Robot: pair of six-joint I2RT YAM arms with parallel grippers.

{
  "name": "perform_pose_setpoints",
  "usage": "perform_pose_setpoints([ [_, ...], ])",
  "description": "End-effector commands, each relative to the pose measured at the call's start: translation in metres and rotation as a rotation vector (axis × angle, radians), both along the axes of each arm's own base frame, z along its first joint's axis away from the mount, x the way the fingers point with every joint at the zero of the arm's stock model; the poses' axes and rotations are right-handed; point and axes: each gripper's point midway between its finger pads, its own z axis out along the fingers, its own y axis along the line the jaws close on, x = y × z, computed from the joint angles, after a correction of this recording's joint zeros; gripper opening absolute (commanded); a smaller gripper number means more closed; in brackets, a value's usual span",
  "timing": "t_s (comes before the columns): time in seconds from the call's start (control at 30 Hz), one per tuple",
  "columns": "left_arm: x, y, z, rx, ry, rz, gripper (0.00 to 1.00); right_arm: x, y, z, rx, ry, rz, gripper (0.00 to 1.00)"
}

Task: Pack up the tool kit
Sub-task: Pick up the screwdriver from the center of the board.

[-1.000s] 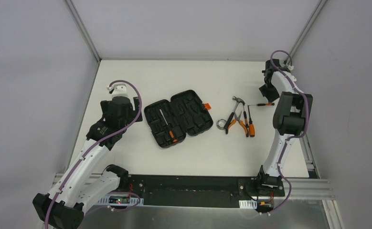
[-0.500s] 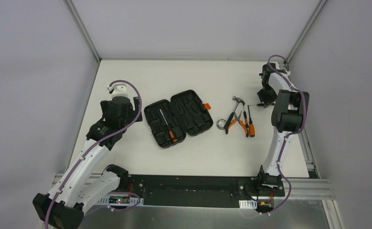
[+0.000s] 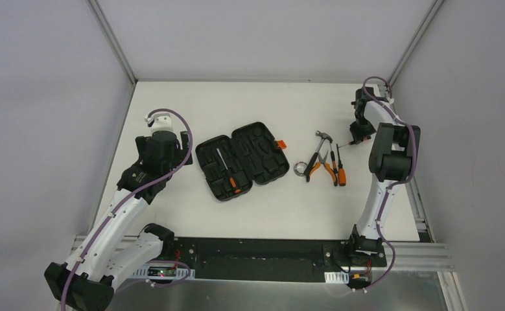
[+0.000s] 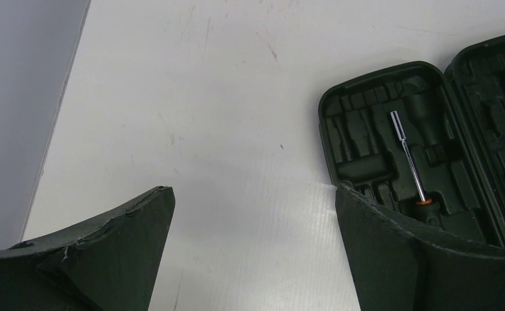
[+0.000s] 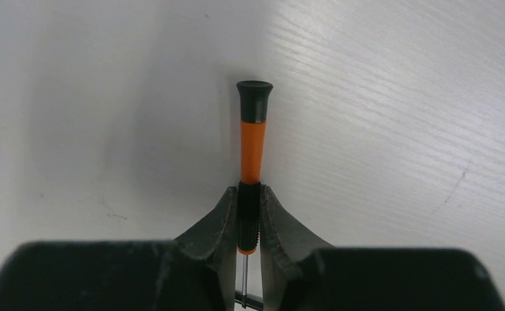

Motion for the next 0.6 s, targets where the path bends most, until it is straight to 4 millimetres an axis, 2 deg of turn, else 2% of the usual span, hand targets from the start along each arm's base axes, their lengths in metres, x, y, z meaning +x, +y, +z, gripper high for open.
perform_pose_setpoints([
  [0.0,0.001,0.004,0.002,0.016,-0.020,0.012,1.00,0.001,-0.001,0.048,-0.038,-0.097,0.025,0.07],
  [0.13,0.001,0.006,0.001,0.018,-0.018,0.017,1.00,0.006,0.006,0.096,-0.083,-0.194,0.107,0.00],
  [0.2,0.001,0.006,0.001,0.018,-0.019,0.021,1.00,0.009,0.020,0.116,-0.090,-0.238,0.194,0.00],
  [0.27,0.001,0.007,0.002,0.016,-0.021,0.024,1.00,0.013,0.049,0.131,-0.083,-0.285,0.317,0.00],
  [0.43,0.001,0.008,0.002,0.008,-0.024,0.035,1.00,0.006,0.152,0.154,-0.061,-0.362,0.658,0.00],
  [0.57,0.001,0.009,0.002,0.005,-0.025,0.045,1.00,-0.011,0.247,0.156,0.020,-0.418,0.900,0.00],
])
